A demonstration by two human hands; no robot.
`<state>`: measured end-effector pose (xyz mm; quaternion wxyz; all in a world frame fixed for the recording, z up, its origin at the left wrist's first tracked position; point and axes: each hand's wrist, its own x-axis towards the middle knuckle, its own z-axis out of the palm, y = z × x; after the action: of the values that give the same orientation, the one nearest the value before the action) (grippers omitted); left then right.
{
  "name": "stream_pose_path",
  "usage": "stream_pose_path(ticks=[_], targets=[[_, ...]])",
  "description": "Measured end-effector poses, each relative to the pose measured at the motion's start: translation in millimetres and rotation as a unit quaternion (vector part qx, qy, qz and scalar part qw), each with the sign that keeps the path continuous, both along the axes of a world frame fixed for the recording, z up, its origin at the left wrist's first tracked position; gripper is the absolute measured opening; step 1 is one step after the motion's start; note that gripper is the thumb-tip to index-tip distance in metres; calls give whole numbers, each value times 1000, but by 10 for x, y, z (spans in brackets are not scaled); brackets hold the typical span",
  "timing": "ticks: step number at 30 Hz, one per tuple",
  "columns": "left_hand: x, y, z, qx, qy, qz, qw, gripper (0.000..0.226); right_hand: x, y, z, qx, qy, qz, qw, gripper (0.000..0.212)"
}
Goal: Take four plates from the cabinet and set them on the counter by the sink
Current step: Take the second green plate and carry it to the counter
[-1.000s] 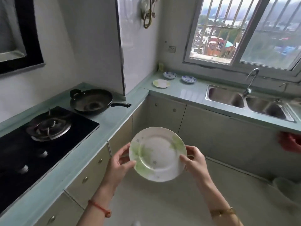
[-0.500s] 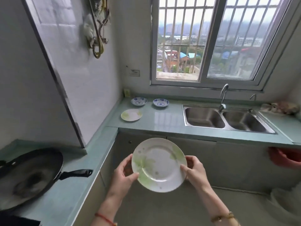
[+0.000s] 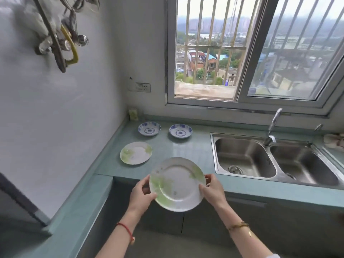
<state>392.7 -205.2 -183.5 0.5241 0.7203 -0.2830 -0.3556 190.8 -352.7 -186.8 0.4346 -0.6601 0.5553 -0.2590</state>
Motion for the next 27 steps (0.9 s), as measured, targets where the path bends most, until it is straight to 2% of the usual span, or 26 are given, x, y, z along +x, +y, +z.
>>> stream_pose_path(ticks=[8,12,20,27], targets=[[549,-1551,-409,51,3,16,999,76,719,-1567,-385,15,61,36,997,19],[799,-2062,-660,86,20,3,996,73,980,-2090,-671,40,96,34,994,27],[1253,-2808,-1112,114,89,-32,989,70,1388,-2768,-1196,93,139,9,986,40],[1500,-3120,-1392,148,138,-34,979,77,1582,-2976,-1418,115,181,9,977,45]])
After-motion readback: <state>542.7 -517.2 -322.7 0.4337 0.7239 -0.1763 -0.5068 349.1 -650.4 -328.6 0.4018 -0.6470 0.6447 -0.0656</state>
